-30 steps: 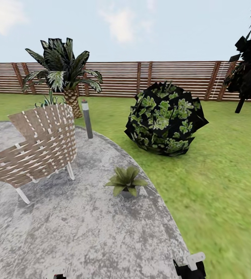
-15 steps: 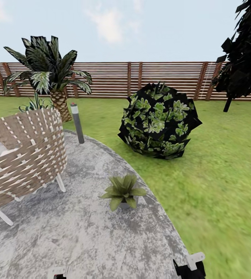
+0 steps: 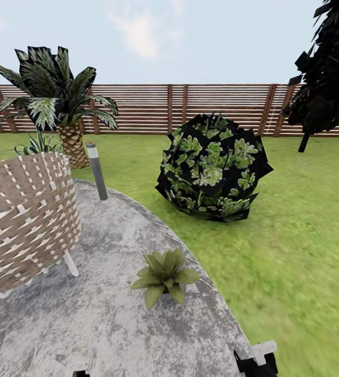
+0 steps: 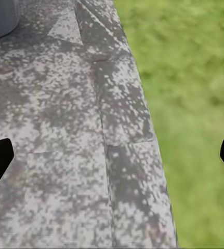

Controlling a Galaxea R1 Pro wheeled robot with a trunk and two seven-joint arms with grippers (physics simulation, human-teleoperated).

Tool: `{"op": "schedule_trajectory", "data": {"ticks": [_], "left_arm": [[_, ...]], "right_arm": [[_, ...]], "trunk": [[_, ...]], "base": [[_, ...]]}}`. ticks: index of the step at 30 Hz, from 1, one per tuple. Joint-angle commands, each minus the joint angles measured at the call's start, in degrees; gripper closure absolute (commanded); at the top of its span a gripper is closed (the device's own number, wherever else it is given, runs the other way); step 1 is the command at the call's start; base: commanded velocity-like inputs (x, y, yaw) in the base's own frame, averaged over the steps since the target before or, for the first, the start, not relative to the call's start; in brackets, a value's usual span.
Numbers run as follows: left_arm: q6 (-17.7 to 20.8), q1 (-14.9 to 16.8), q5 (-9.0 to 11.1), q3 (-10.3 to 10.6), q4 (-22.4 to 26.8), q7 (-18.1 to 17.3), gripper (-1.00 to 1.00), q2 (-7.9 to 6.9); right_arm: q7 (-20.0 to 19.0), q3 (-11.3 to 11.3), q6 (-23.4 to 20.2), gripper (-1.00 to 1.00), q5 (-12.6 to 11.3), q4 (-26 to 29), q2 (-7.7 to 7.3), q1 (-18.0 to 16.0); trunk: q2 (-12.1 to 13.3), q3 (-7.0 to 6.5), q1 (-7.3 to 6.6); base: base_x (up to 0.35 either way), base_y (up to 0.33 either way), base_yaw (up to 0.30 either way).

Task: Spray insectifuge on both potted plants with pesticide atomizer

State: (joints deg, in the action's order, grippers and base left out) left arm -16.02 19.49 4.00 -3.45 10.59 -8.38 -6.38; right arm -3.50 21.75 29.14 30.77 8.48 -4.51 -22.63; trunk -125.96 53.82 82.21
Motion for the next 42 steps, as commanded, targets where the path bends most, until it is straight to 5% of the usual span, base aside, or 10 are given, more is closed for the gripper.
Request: {"op": "schedule_trajectory", "data": {"ticks": [1,9,13,16,19,23,27,34,35,42], "left_arm": [[-0.07,0.02,0.44,-0.37,-0.05,-0.56,1.00,-0.01],[0.33,0.79,-1.06,0.76,1.85,-1.30,1.00,-0.54],[0.89,1.43,-12.18,4.87,2.60,-8.03,1.00,-2.49],[4.72,6.13,-23.41,5.45,3.28,-20.42,1.00,-2.72],[8.92,7.64,-31.58,5.47,5.80,-26.82,1.00,-2.03],[13.40,7.91,-35.23,5.46,11.67,-32.53,1.00,-1.18],[16.75,7.93,-38.74,6.46,16.12,-37.43,1.00,-0.58],[17.39,7.93,-44.39,10.38,16.99,-38.55,1.00,1.66],[17.52,7.93,-44.96,11.39,16.99,-38.52,1.00,1.80],[18.12,7.93,-46.05,13.61,17.17,-38.41,1.00,3.97]], "right_arm": [[-0.37,0.48,0.21,-1.00,0.16,-0.04,-0.02,-0.05],[-0.62,0.26,0.12,-1.00,0.39,0.17,0.35,-0.05],[-4.74,-3.10,-0.04,-1.00,3.53,4.82,0.56,-0.14],[-26.96,-7.77,-0.49,-1.00,6.42,14.23,1.53,-0.99],[-34.31,-12.13,-3.46,-1.00,7.14,18.82,3.21,-1.24],[-35.45,-20.25,-5.05,-1.00,7.47,21.50,4.38,-1.49],[-36.40,-21.75,-6.33,-1.00,7.49,21.86,5.23,-1.64],[-45.39,-22.12,-20.06,-1.00,7.60,27.60,9.45,-3.40],[-46.42,-22.15,-21.04,1.00,7.61,28.29,9.85,-3.49],[-52.12,-22.19,-22.77,1.00,7.59,29.65,10.59,-3.65]], "trunk": [[-0.02,0.00,0.02],[-0.02,-0.16,0.02],[-0.02,-0.16,0.02],[-0.02,-0.16,0.02],[-0.02,-0.16,0.02],[-0.02,-0.16,0.02],[-0.02,-0.16,0.02],[-0.02,-0.16,0.02],[-0.02,-0.16,0.02],[-0.02,-0.16,0.02]], "base": [[0.185,0.000,-0.208],[0.030,0.000,-0.078],[0.000,0.000,-0.001],[0.000,0.000,0.000],[0.000,0.000,0.000],[0.000,0.000,0.000],[0.000,0.000,0.000],[0.000,0.000,0.000],[0.000,0.000,0.000],[0.000,0.000,0.000]]}}
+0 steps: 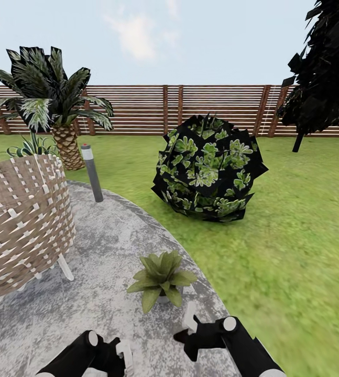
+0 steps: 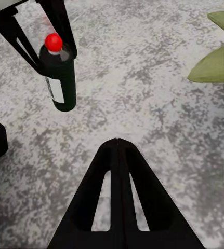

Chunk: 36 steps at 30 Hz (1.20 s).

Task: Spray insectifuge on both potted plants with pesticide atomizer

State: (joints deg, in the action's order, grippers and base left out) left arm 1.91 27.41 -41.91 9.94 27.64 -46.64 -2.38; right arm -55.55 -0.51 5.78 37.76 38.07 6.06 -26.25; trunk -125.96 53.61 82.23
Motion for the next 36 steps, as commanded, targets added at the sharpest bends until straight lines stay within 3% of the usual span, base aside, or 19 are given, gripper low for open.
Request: {"op": "schedule_trajectory", "data": {"ticks": [1,4,8,10,19,36], "left_arm": [[0.18,0.01,-0.16,0.24,0.13,-0.14,1.00,0.35],[0.20,0.01,-0.12,0.25,0.13,-0.12,1.00,1.58],[0.18,0.01,-0.04,0.26,0.14,-0.25,1.00,3.32],[0.09,0.01,-0.02,0.26,0.14,-0.28,1.00,4.26],[-0.52,-0.07,0.08,0.25,0.06,-0.39,1.00,7.07],[-0.75,0.01,0.49,0.05,0.14,-0.04,1.00,9.40]], "right_arm": [[-0.26,0.07,0.57,1.00,0.62,0.06,0.05,-0.02],[-0.55,-0.25,0.55,1.00,0.65,0.07,0.08,-0.02],[-0.57,-3.84,0.55,1.00,0.58,0.09,0.09,-0.03],[-0.54,-4.39,0.55,1.00,0.57,0.09,0.09,-0.03],[-0.47,-4.65,0.64,1.00,0.56,0.11,0.09,-0.03],[-0.35,-4.68,0.64,1.00,0.56,0.07,0.09,-0.03]], "trunk": [[-0.02,0.05,-0.01],[-0.02,0.05,-0.01],[-0.02,0.05,-0.01],[-0.02,0.05,-0.01],[-0.02,0.05,-0.01],[-0.02,0.05,-0.01]], "base": [[0.000,0.000,0.000],[0.000,0.000,0.000],[0.000,0.000,0.000],[0.000,0.000,0.000],[0.000,0.000,0.000],[0.000,0.000,0.000]]}}
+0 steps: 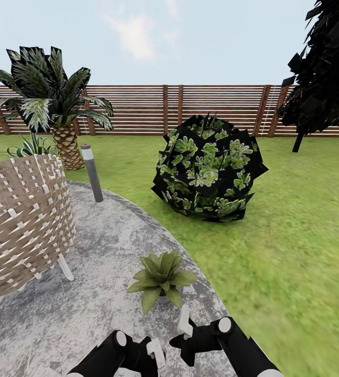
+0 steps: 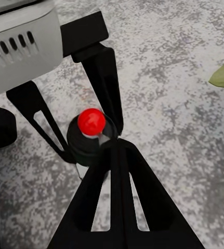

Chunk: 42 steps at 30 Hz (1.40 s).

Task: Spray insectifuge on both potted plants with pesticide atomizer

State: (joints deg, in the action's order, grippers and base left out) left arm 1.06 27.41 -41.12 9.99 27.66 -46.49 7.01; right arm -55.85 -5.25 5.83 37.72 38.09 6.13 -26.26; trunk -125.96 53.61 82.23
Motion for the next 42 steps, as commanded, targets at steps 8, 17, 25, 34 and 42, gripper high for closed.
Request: {"op": "schedule_trajectory", "data": {"ticks": [8,17,25,34,42], "left_arm": [[0.01,0.07,0.04,-0.06,0.11,-0.18,1.00,0.79],[-0.01,0.10,1.70,0.03,0.11,-0.18,1.00,0.81],[-0.09,0.10,3.36,0.04,0.19,-0.27,1.00,0.81],[-0.10,0.17,3.49,0.03,0.28,-0.27,1.00,0.96],[-2.99,0.10,6.32,0.03,0.13,-0.36,1.00,0.90]], "right_arm": [[-0.05,0.06,0.59,1.00,0.60,0.05,0.02,-0.02],[-0.05,0.06,0.59,1.00,0.60,0.05,0.02,-0.02],[0.04,0.08,0.59,1.00,0.66,0.05,0.02,-0.02],[0.04,0.09,0.59,1.00,0.68,0.05,0.02,-0.02],[0.04,0.09,0.59,1.00,0.69,0.05,0.02,-0.02]], "trunk": [[-0.02,0.05,-0.01],[-0.02,0.05,-0.01],[-0.02,0.05,-0.01],[-0.02,0.05,-0.01],[-0.02,0.05,-0.01]], "base": [[0.000,0.000,0.000],[0.000,0.000,0.000],[0.000,0.000,0.000],[0.000,0.000,0.000],[0.000,0.000,0.000]]}}
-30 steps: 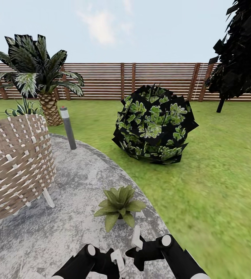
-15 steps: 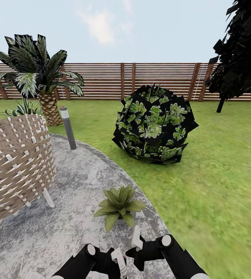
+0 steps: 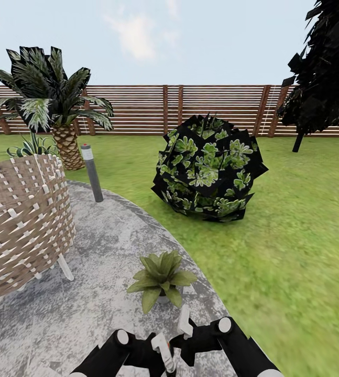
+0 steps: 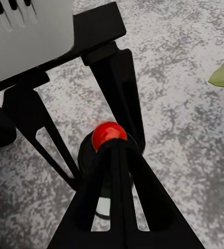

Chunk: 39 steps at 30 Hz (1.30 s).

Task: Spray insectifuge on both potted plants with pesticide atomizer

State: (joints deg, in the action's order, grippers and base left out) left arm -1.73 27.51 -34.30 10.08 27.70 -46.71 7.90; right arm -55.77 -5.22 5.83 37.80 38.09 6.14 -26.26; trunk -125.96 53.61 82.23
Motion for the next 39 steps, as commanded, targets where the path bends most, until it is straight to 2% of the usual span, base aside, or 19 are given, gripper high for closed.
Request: {"op": "schedule_trajectory", "data": {"ticks": [1,9,14,17,24,27,28,30,33,34,35,36,37,38,39], "left_arm": [[-0.35,0.01,-0.46,-0.06,0.08,-0.13,1.00,0.01],[-0.36,0.03,-0.42,0.02,-0.20,0.01,1.00,-0.09],[-0.21,0.08,-0.66,-0.18,-0.74,0.07,1.00,-0.85],[-0.07,0.06,-0.75,-0.22,-0.86,0.18,1.00,-2.39],[-0.12,-0.09,-0.61,-0.35,-0.95,0.15,1.00,-9.19],[-0.25,-0.27,-0.52,-0.47,-0.94,0.13,1.00,-11.31],[-0.32,-0.35,-0.52,-0.52,-0.93,0.13,1.00,-11.84],[-0.41,-0.49,-0.51,-0.56,-0.90,0.17,1.00,-12.44],[-0.45,-0.86,-0.78,-0.47,-0.92,0.46,1.00,-12.49],[-0.21,-0.87,-0.67,-0.62,-0.95,0.70,1.00,-12.53],[0.15,-0.84,-0.50,-1.19,-0.94,0.91,1.00,-12.59],[0.42,-0.82,-0.38,-2.08,-0.92,1.11,1.00,-12.58],[1.17,-0.81,-0.27,-4.32,-0.94,1.57,1.00,-12.44],[2.20,-0.80,-0.23,-6.27,-0.94,2.04,1.00,-12.34],[4.67,-0.74,-0.24,-9.09,-0.90,2.89,1.00,-12.10]], "right_arm": [[-0.04,0.07,0.59,1.00,0.60,0.05,0.02,-0.02],[-0.04,0.09,0.59,1.00,0.60,0.05,0.02,-0.02],[-0.04,0.12,0.59,1.00,0.60,0.05,0.02,-0.02],[-0.04,0.11,0.59,1.00,0.60,0.05,0.02,-0.02],[-0.04,0.11,0.52,1.00,0.62,-0.03,0.00,-0.02],[-0.03,0.15,0.60,1.00,0.68,-0.15,-0.08,-0.02],[0.01,0.27,0.64,-1.00,0.67,-0.18,-0.15,-0.02],[0.03,0.51,0.71,-1.00,0.62,-0.26,-0.41,-0.02],[0.11,0.65,0.79,-1.00,0.58,-0.29,-1.28,-0.02],[0.34,0.84,0.85,-1.00,0.46,-0.30,-2.22,0.00],[1.35,1.76,0.90,-1.00,0.31,-0.36,-3.84,0.03],[2.59,3.12,0.93,-1.00,0.21,-0.53,-5.17,0.06],[4.79,6.29,1.12,-1.00,0.10,-1.44,-6.83,0.15],[6.19,8.81,1.41,-1.00,0.08,-2.63,-7.58,0.20],[8.09,12.74,2.36,-1.00,0.11,-5.10,-8.28,0.26]], "trunk": [[-0.02,0.05,-0.01],[-0.02,0.05,-0.01],[-0.02,0.05,-0.01],[-0.02,0.05,-0.01],[-0.02,0.05,-0.01],[-0.02,0.05,-0.01],[-0.02,0.05,-0.01],[-0.02,0.05,-0.01],[-0.02,0.05,-0.01],[-0.02,0.05,-0.01],[-0.02,0.05,-0.01],[-0.02,0.05,-0.01],[-0.02,0.05,-0.01],[-0.02,0.05,-0.01],[-0.02,0.05,-0.01]], "base": [[0.000,0.000,0.000],[0.000,0.000,0.000],[0.000,0.000,0.000],[0.000,0.000,0.000],[0.000,0.000,0.000],[0.000,0.000,0.000],[0.000,0.000,0.000],[0.000,0.000,0.000],[0.000,0.000,0.000],[0.000,0.000,0.000],[0.000,0.000,0.000],[0.000,0.000,0.000],[0.000,0.000,0.000],[0.000,0.000,0.000],[0.000,0.000,0.000]]}}
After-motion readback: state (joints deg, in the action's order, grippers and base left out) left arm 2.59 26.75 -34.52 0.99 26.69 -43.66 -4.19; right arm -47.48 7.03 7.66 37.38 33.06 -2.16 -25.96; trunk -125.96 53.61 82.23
